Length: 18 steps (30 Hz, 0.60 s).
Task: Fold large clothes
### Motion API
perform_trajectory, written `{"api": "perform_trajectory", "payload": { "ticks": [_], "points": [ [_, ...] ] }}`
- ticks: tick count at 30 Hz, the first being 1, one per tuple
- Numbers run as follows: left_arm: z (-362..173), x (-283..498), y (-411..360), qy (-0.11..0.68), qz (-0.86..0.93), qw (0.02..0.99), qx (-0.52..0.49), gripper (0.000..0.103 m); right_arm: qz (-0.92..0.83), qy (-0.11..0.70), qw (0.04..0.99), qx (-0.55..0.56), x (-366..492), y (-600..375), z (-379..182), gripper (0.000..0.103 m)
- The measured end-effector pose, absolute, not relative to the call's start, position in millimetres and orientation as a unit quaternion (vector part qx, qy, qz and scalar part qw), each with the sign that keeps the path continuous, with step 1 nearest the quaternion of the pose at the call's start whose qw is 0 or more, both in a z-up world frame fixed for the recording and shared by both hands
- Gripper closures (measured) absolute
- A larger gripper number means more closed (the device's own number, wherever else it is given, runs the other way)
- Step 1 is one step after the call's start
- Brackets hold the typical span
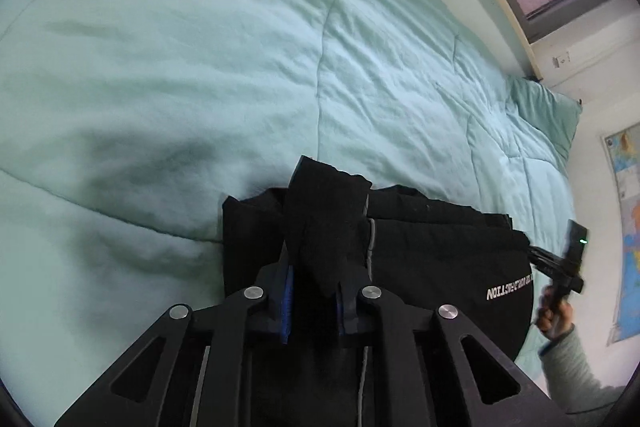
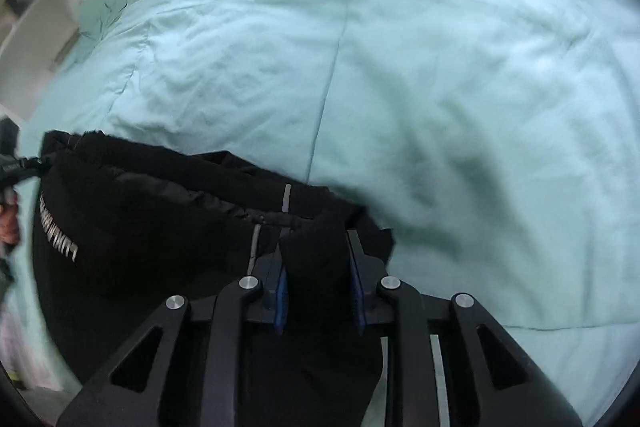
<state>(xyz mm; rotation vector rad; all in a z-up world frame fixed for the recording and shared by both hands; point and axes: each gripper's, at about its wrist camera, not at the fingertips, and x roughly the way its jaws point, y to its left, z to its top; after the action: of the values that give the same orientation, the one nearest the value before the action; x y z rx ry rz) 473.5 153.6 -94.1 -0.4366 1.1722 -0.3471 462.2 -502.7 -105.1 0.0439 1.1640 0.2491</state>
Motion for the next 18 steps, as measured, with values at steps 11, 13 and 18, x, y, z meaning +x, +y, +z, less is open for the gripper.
{"api": "perform_trajectory", "payload": {
  "ticks": [11,13,18],
  "points": [
    [32,466,137,0.419,-0.158,0.876,-0.177,0.092,0.012,0.434,0.892,-0.125,414,-471,35,0.089],
    [38,476,134,0.411,-0.156,0.881,-0.174,0.092,-0.019,0.417,0.898,-0.141,425,-468,47,0.091],
    [-10,507,124,0.457,-0.131,0.866,-0.155,0.092,-0.04,0.447,0.888,-0.104,474,-479,17,0.094]
  ]
}}
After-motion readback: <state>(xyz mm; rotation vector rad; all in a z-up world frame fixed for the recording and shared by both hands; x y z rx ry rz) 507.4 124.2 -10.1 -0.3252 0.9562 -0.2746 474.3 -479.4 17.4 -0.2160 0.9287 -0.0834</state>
